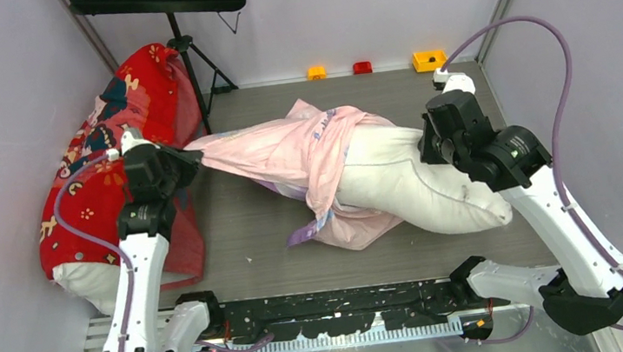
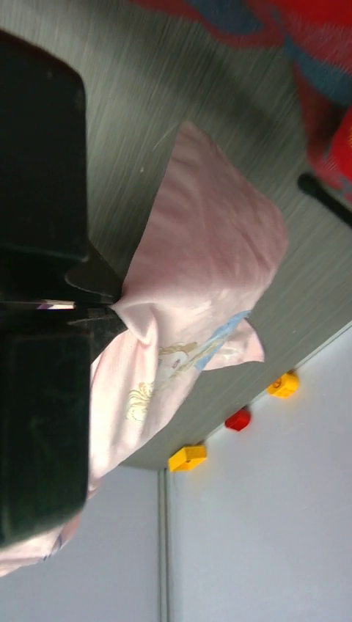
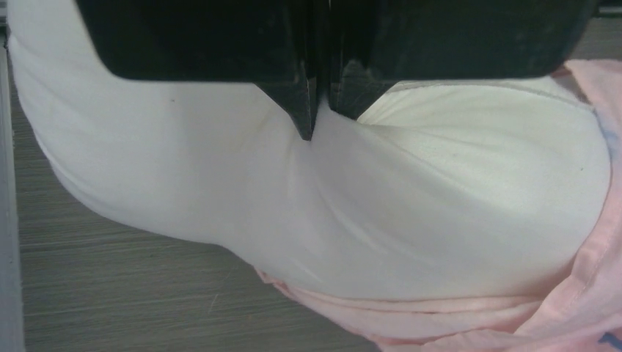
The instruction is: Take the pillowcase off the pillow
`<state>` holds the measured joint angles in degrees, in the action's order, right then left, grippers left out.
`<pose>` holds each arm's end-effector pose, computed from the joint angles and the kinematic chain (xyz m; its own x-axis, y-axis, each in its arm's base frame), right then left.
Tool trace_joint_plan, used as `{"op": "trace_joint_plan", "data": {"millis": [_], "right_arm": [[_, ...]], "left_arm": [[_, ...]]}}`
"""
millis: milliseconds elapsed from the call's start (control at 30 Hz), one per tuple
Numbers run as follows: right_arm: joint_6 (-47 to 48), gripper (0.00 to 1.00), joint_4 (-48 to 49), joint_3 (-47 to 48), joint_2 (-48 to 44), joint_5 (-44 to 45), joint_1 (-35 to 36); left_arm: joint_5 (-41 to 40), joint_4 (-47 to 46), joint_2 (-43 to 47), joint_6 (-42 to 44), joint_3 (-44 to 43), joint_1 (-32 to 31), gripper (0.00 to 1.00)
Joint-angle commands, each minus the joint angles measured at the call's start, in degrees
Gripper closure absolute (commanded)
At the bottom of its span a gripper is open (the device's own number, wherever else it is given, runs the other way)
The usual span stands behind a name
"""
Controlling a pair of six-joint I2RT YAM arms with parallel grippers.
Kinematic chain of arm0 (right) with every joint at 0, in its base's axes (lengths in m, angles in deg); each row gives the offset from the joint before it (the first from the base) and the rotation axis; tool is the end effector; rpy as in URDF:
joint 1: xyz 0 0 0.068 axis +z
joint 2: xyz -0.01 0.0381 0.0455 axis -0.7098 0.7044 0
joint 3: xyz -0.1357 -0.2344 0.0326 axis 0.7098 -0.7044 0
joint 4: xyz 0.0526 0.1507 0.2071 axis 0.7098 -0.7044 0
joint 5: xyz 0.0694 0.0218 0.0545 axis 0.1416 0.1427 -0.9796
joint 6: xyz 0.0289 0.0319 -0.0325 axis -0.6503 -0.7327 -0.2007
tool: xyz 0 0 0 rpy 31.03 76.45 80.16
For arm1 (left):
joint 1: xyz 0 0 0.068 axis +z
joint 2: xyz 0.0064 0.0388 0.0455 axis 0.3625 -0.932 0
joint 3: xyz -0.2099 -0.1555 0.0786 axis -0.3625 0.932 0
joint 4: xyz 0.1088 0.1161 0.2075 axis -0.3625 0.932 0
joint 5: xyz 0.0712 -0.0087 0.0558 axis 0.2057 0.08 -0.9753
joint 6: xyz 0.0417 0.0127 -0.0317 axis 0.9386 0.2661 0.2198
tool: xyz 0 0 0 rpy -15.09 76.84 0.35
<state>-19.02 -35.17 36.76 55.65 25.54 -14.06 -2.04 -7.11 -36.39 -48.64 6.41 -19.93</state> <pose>0.1621 0.0822 0.4253 -0.6228 0.1095 -0.7747 0.0478 0.9936 0.1021 0.2108 0.0027 0.3383 -0.2561 -0.8068 -0.5324 -0.2950 0.5897 -0.7518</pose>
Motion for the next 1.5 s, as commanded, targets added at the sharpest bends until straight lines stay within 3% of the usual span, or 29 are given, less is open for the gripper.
{"op": "trace_joint_plan", "data": {"millis": [0,133,233,433,767,867,1100,1300,1367,1433,1467], "right_arm": [[1.5,1.00,4.3,1.9,-5.0,17.9,-0.5],[1.5,1.00,4.5,2.1,-6.6,26.5,-0.5],[1.8,1.00,6.6,0.5,-8.9,30.5,-0.5],[3.0,1.00,9.0,-0.1,-12.2,36.0,-0.5],[6.0,1.00,9.3,0.4,-12.4,42.7,-0.5],[5.7,1.00,9.8,-0.6,-11.7,39.4,-0.6],[6.3,1.00,12.6,-1.8,-6.8,13.6,-0.5],[5.3,0.99,11.9,-2.4,-3.4,0.9,-0.5],[5.4,0.89,11.8,-3.5,-3.2,-4.1,-0.5],[5.6,0.51,11.0,-4.3,-3.0,-9.7,-0.6],[5.1,0.33,10.7,-4.5,-3.0,-11.8,-0.6]], "left_arm": [[-15.0,5.2,1.5,11.9,-5.3,1.1,1.00],[-22.4,8.4,1.6,17.1,-9.0,1.1,1.00],[-23.1,8.5,1.9,17.0,-10.0,1.1,1.00],[-25.0,9.6,0.5,16.7,-12.2,1.1,1.00],[-36.9,11.8,-0.4,20.1,-17.5,1.1,1.00],[-33.1,11.5,-0.5,19.5,-17.9,1.1,1.00],[-9.2,6.6,-1.9,13.1,-15.0,1.1,1.00],[-1.7,8.3,-3.1,13.6,-15.1,1.1,1.00],[1.1,9.2,-3.2,14.5,-14.7,1.1,1.00],[5.1,10.1,-3.2,16.5,-14.3,1.1,0.95],[6.4,10.2,-2.9,18.2,-14.1,1.1,0.82]]}}
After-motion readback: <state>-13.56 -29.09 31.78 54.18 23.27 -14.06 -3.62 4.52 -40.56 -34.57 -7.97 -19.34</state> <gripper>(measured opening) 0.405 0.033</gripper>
